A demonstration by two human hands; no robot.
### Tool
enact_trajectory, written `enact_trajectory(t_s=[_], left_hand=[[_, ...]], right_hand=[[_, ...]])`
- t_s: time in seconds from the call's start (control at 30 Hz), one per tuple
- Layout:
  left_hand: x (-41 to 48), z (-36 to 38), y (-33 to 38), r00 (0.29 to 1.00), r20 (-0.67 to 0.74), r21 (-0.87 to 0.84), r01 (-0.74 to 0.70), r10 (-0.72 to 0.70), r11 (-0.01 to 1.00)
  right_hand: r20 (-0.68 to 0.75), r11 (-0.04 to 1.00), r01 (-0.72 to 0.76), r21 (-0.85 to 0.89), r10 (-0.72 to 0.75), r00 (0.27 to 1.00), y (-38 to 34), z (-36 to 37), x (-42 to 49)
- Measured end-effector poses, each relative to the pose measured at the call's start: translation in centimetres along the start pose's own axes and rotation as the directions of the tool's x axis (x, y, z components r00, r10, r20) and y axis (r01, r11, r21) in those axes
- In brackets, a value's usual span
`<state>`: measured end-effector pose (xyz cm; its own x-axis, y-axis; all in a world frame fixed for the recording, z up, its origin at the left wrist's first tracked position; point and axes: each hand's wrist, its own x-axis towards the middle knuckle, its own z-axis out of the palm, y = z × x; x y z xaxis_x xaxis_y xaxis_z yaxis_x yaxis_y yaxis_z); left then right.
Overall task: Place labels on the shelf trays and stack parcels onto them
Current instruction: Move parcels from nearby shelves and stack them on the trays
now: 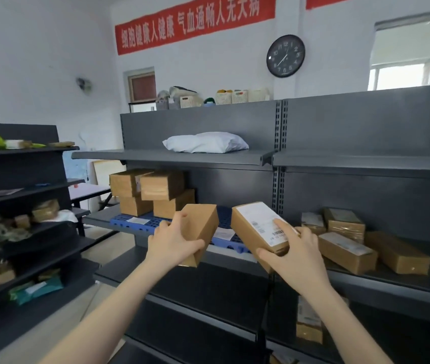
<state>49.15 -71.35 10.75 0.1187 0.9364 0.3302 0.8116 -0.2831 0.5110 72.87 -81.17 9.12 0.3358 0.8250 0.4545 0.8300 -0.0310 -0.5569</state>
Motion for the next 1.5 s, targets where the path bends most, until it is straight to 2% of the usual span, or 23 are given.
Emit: enact_trajectory(t_s=[0.27, 0.5, 0.67, 0.83, 1.0, 1.23, 1.5], left_hand=[[13.1, 5.8, -2.4, 0.999, 0.044, -0.005, 0.023, -0.023, 1.000], [21.1, 9.7, -4.4, 0.993, 0.104, -0.007, 0.047, -0.046, 0.999], [26.5, 13.1, -4.4, 0.985, 0.170, 0.041, -0.008, 0.001, 0.999], [31.7, 15.7, -4.7, 0.967, 0.254, 0.060, -0.050, 0.033, 0.997], [33.4, 18.5, -5.7, 0.949, 0.303, 0.046, -0.104, 0.085, 0.994], [33.6, 19.9, -6.8, 0.942, 0.317, 0.088, -0.146, 0.111, 0.985], [32.4, 15.2, -2.8, 0.916, 0.233, -0.123, -0.306, 0.327, 0.944]], right_hand=[[-0.027, 0.991, -0.124, -0.050, 0.123, 0.992, 3.1, 8.0, 11.7], [-0.030, 0.965, -0.228, -0.130, 0.226, 0.974, 3.5, 14.5, 17.1], [-0.016, 0.927, -0.326, -0.183, 0.329, 0.944, 2.3, 18.9, 21.3], [-0.101, 0.878, -0.423, -0.222, 0.411, 0.906, 2.0, 21.3, 24.4], [-0.109, 0.812, -0.512, -0.282, 0.503, 0.857, 2.3, 22.8, 25.5], [-0.075, 0.762, -0.555, -0.334, 0.565, 0.822, 2.0, 23.6, 25.2], [-0.225, 0.808, -0.531, -0.257, 0.484, 0.846, 0.4, 19.3, 23.1]])
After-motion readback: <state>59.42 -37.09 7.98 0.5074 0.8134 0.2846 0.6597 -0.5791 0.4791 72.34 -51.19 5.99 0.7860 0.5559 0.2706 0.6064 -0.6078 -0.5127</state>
